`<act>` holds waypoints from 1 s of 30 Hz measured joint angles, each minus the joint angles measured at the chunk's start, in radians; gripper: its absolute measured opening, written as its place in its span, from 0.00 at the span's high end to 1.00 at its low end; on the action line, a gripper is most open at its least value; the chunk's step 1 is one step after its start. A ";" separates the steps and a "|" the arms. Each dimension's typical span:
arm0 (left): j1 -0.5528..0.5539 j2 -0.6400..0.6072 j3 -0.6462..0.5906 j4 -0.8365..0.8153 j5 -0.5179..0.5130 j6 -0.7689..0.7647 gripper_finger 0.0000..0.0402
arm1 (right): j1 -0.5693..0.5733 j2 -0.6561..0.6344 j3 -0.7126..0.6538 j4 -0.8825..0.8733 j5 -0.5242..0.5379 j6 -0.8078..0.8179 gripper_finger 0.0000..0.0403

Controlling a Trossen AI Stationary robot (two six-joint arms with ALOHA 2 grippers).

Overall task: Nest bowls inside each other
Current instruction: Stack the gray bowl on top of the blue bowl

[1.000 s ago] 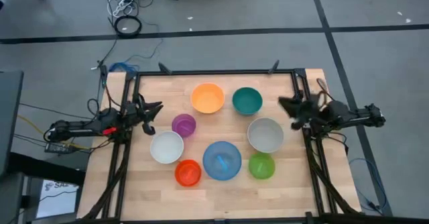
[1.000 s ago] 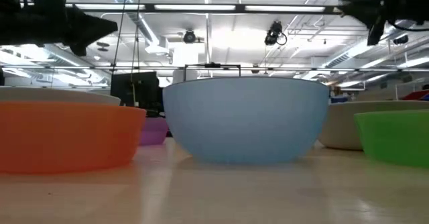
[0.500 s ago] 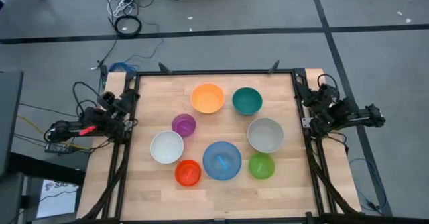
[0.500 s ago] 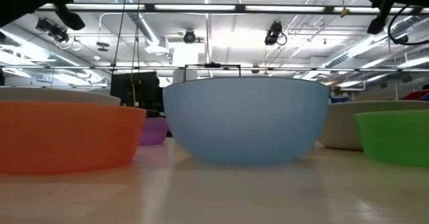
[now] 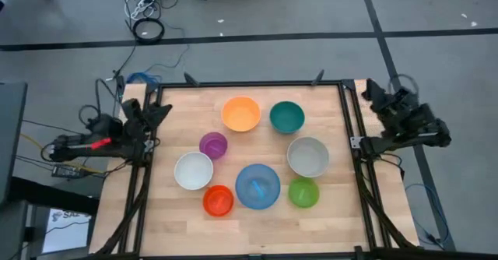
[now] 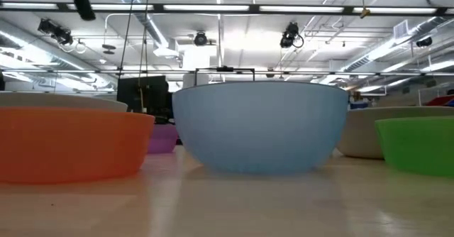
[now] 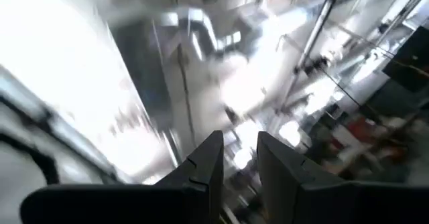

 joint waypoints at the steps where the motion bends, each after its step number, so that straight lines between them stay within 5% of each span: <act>1: 0.000 0.046 0.055 -0.029 0.015 0.022 0.82 | 0.003 0.038 0.069 -0.104 0.008 -0.007 0.80; 10: 0.000 0.364 0.391 -0.009 0.085 0.403 0.82 | 0.011 0.466 0.626 -0.896 0.213 0.090 0.80; 18: 0.000 0.463 0.475 0.145 0.085 0.361 0.82 | 0.011 0.718 0.917 -1.252 0.254 0.204 0.80; 24: 0.000 0.463 0.476 0.156 0.064 0.229 0.82 | 0.010 0.828 1.035 -1.348 0.113 0.258 0.80; 30: 0.000 0.477 0.477 -0.106 0.057 0.231 0.82 | -0.025 0.971 1.161 -1.698 -0.044 0.449 0.80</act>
